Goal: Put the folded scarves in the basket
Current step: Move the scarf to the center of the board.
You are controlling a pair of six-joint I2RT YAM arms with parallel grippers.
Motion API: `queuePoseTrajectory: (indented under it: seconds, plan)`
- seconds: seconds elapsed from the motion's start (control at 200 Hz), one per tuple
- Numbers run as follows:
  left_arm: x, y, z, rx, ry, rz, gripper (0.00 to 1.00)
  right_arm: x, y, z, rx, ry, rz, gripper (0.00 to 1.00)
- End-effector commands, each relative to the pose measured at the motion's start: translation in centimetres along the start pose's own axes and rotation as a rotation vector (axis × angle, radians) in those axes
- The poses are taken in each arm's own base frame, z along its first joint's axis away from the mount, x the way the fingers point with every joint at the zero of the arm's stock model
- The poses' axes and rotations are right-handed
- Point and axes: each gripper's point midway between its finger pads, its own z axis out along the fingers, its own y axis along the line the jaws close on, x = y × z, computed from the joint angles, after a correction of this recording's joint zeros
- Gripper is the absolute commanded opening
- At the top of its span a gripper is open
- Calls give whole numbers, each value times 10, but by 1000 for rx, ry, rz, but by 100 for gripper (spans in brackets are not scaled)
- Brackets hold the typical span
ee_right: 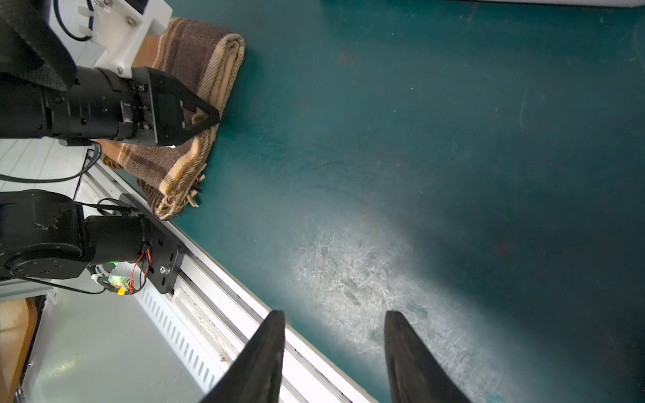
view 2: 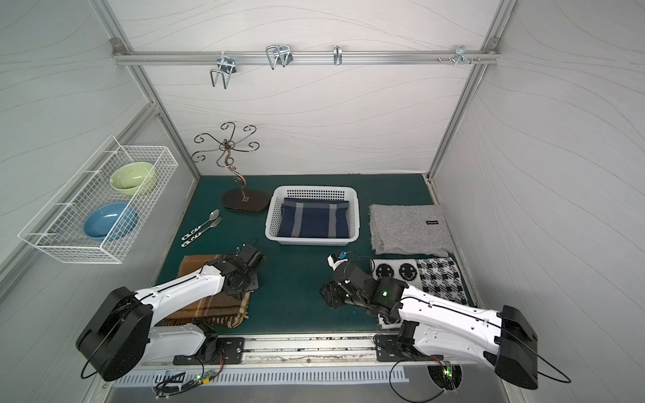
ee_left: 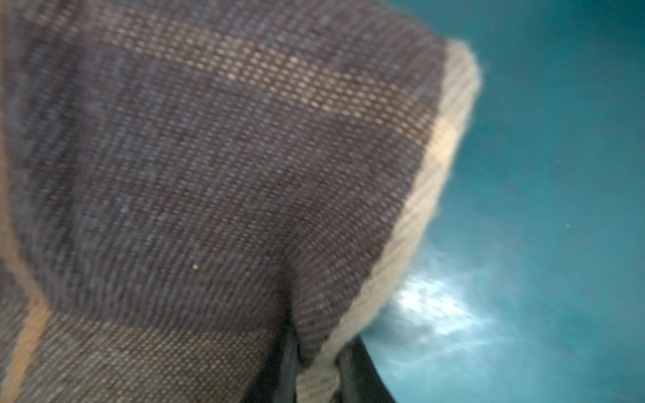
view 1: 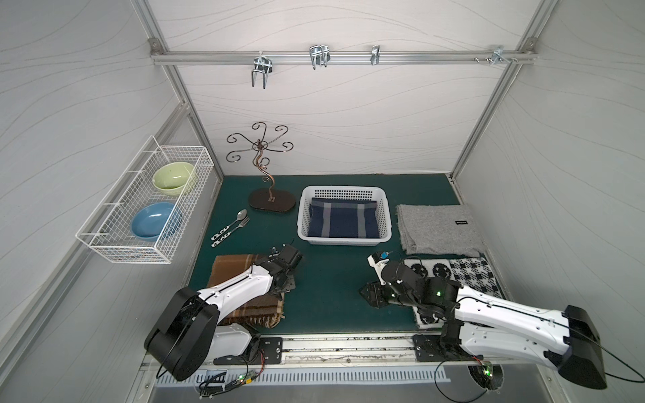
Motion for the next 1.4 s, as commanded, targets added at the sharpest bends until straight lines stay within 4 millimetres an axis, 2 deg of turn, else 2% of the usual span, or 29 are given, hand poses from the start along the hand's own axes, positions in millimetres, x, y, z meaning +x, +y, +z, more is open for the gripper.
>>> queuePoseTrajectory:
  seconds: [0.0,0.155,0.32,0.39,0.485,0.56,0.66,0.77,0.89,0.985,1.065,1.201,1.296,1.396]
  plan:
    - [16,-54,-8,208,59,6,24,7,-10,7,26,6,25,49]
    - [16,-107,-24,360,64,37,27,15,-21,15,17,23,84,50]
    - [24,-146,-26,432,81,63,29,20,-30,16,22,21,114,51]
    - [25,-164,-37,464,59,81,31,21,-33,18,18,18,130,53]
    - [27,-193,-54,552,68,102,34,18,-33,20,9,4,149,61]
    - [27,-203,-62,575,80,125,37,15,-31,20,-2,-8,152,63]
    - [23,-198,-69,562,60,131,43,12,-30,20,-9,-22,160,66]
    - [18,-188,-84,563,23,144,45,10,-27,25,-32,-23,181,67]
    - [10,-166,-95,541,-3,147,45,9,-16,40,-79,-2,197,67]
    - [1,-142,-94,554,-5,105,46,4,-7,50,-103,-2,203,69]
    - [-10,-114,-90,544,-16,39,46,-2,2,57,-115,3,195,70]
    - [-26,-75,-86,507,-42,-32,46,-8,12,79,-125,23,194,70]
    - [-30,-61,-83,445,-54,-25,46,-8,20,100,-141,59,192,70]
    - [-29,-56,-78,429,-52,-25,47,-7,28,120,-155,87,190,70]
